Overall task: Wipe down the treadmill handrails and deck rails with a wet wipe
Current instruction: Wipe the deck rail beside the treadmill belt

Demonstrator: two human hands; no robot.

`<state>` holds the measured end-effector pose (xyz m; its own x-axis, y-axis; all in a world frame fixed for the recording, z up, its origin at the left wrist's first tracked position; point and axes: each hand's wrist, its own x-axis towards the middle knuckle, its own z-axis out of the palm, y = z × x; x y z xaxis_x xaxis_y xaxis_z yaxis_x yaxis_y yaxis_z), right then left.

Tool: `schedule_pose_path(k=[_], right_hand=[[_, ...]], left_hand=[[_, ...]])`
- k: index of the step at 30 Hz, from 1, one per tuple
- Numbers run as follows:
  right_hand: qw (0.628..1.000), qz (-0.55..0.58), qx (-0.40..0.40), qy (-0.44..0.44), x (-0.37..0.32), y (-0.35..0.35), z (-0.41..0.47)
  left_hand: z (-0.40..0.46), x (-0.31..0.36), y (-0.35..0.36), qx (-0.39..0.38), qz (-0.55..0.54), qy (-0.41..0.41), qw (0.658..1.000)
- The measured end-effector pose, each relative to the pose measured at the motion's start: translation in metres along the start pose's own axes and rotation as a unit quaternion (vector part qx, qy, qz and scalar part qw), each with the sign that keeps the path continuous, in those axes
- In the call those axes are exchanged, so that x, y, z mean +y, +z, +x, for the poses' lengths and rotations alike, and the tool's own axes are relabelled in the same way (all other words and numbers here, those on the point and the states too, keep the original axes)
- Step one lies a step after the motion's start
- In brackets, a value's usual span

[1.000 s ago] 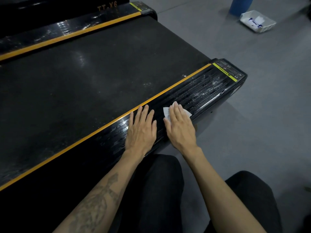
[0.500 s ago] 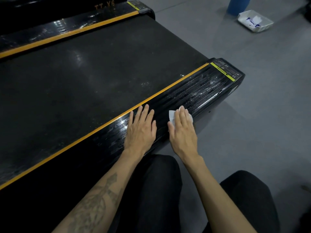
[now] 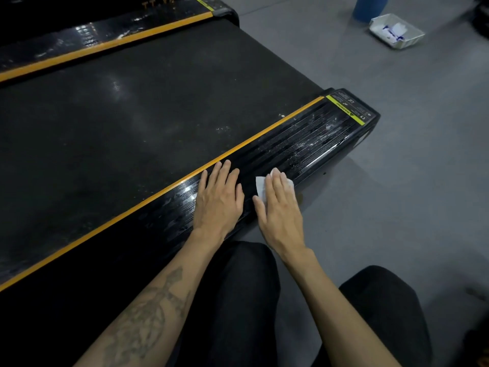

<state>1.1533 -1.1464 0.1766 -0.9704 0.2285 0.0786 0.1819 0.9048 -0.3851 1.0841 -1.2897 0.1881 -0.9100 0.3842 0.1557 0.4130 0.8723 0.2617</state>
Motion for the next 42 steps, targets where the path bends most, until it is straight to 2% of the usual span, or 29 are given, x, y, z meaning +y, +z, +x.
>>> schedule_pose_path(k=[5,8,14,19,25,30,37,42], right_hand=[[0.999,-0.042,-0.010,0.014,0.021,-0.016,0.027],[0.999,-0.028,0.000,0.040,0.016,-0.013,0.015],[0.999,-0.037,-0.024,0.005,0.018,-0.014,0.027],[0.998,-0.023,0.015,0.063,0.016,-0.009,0.012],[0.998,-0.053,-0.021,0.006,0.024,-0.013,0.032],[0.998,-0.044,0.007,0.047,0.018,-0.010,0.017],[0.997,-0.067,-0.031,0.012,0.025,-0.016,0.037],[1.000,-0.019,0.010,0.023,0.019,-0.011,0.023]], left_hand=[[0.001,0.003,-0.001,0.011,-0.001,-0.012,1.000],[0.003,0.006,0.000,0.012,0.000,-0.018,1.000],[0.008,0.009,0.000,0.013,0.017,-0.014,1.000],[0.010,0.009,0.001,0.006,0.016,0.001,1.000],[0.012,0.009,0.002,0.005,0.012,0.001,1.000],[0.014,0.010,0.003,0.011,0.006,-0.002,1.000],[0.015,0.012,0.003,0.010,-0.002,-0.004,1.000],[0.016,0.012,0.004,0.013,-0.009,-0.005,1.000]])
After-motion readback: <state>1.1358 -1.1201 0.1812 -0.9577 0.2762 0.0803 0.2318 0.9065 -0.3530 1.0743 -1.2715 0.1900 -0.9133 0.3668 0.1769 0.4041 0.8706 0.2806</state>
